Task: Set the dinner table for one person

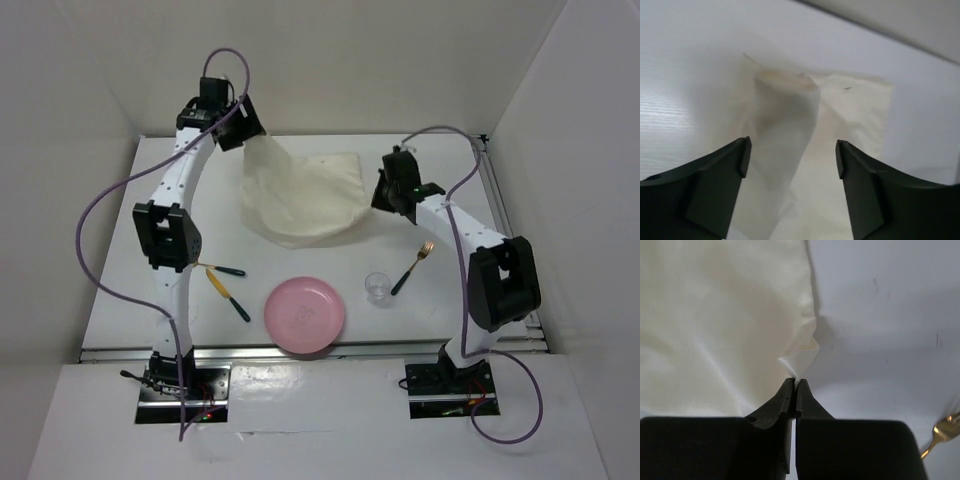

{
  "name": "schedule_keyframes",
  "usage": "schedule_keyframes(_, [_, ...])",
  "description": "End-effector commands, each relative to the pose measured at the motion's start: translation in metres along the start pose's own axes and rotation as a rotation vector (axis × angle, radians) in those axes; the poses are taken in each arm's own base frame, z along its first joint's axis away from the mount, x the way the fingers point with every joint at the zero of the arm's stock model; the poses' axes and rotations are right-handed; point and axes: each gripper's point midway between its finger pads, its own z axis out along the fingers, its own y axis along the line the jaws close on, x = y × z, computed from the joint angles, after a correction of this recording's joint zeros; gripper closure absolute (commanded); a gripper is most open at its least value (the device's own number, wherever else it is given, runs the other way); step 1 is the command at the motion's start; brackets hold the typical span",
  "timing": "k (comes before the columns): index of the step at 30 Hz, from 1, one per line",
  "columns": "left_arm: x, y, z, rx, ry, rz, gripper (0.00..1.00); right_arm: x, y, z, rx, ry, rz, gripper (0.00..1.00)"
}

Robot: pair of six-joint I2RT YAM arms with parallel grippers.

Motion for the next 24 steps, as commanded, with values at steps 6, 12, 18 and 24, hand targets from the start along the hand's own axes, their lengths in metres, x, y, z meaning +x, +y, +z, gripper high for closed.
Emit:
schedule_keyframes(6, [0.034,0.06,-0.035,-0.162,0.064,0.017,0.1,0.064,-0.047,0.024,0.143,0.108,0.204,1.0])
schedule_keyframes(12, [0.089,0.091,-0.092,-0.143,0.145,-0.011,0.29,0.054,-0.046,0.019,0.075,0.111,0.224,1.0])
schedule_keyframes(18, [0.182,0.136,-0.068,-0.21,0.378,-0.098,0.21,0.039,-0.03,0.016,-0.017,0.114,0.193,1.0])
schedule_keyframes(24, [0.209,0.154,-0.041,-0.244,0.459,-0.116,0.2,0.031,-0.022,0.018,-0.042,0.115,0.185,1.0])
